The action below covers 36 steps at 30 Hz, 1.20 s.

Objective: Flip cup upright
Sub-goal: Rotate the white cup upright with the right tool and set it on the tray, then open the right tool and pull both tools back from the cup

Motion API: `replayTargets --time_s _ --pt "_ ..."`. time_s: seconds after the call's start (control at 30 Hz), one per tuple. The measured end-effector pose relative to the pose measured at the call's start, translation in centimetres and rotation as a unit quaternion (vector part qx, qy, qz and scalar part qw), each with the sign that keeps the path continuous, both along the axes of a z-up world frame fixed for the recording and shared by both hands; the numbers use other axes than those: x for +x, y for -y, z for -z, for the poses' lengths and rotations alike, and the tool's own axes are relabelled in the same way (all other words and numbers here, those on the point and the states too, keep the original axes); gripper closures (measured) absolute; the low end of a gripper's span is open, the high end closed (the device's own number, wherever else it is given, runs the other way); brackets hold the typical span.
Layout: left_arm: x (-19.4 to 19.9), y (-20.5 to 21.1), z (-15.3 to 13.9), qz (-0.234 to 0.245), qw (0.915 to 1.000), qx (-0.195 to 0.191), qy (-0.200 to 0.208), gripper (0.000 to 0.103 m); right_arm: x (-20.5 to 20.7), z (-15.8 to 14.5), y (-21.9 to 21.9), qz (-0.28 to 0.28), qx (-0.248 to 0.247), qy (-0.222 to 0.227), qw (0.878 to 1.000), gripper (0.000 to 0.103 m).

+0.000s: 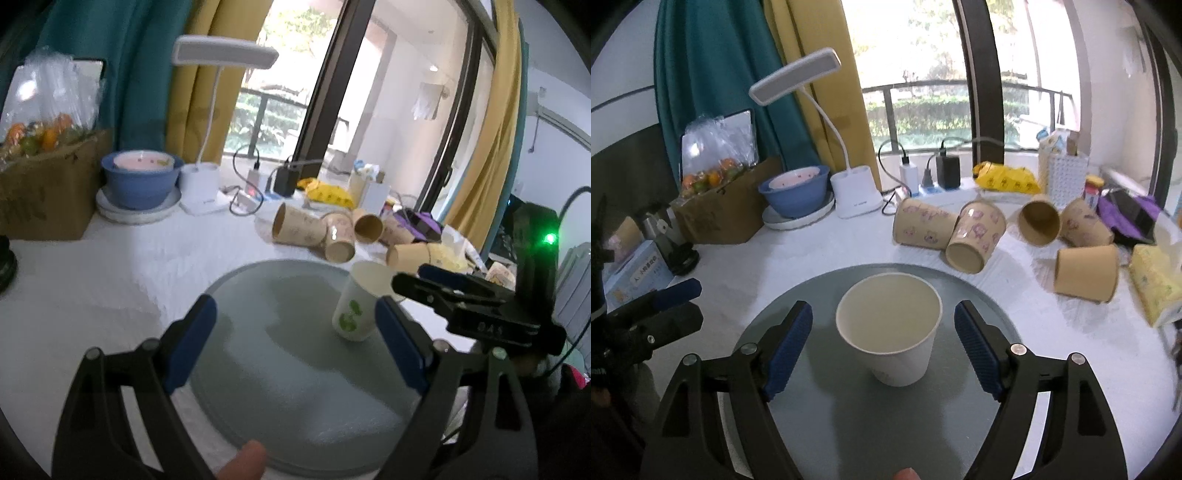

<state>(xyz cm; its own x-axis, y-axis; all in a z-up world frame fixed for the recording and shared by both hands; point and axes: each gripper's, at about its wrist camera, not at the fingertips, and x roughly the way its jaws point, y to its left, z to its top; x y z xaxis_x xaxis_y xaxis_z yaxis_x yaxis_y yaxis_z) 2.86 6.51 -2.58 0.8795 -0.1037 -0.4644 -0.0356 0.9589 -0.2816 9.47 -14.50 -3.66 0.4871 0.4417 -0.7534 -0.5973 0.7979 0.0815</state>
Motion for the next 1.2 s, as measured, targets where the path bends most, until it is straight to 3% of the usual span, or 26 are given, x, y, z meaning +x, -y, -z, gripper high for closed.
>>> replayTargets --time_s 0.4,0.5,0.7,1.0,1.2 --pt "-2.6 2.8 -4.5 -0.033 0.9953 0.07 0.058 0.014 -3.8 -6.1 1.3 0.004 0.01 0.074 0.997 0.021" --pt "-3.0 3.3 -5.5 -0.057 0.9922 0.086 0.069 0.014 -4.4 -7.6 2.0 0.011 0.015 0.091 0.996 0.021" --pt "-4.3 5.0 -7.6 -0.059 0.9861 0.115 0.105 0.014 -4.9 -9.8 3.2 0.024 0.026 0.116 0.993 0.021" --pt "-5.5 5.9 -9.4 -0.074 0.98 0.122 0.139 0.014 -5.6 -11.8 5.1 0.034 0.033 0.146 0.988 0.021" --pt "-5.4 5.9 -9.4 -0.075 0.9808 0.117 0.137 0.014 -5.4 -11.5 5.3 0.037 0.031 0.142 0.989 0.021"
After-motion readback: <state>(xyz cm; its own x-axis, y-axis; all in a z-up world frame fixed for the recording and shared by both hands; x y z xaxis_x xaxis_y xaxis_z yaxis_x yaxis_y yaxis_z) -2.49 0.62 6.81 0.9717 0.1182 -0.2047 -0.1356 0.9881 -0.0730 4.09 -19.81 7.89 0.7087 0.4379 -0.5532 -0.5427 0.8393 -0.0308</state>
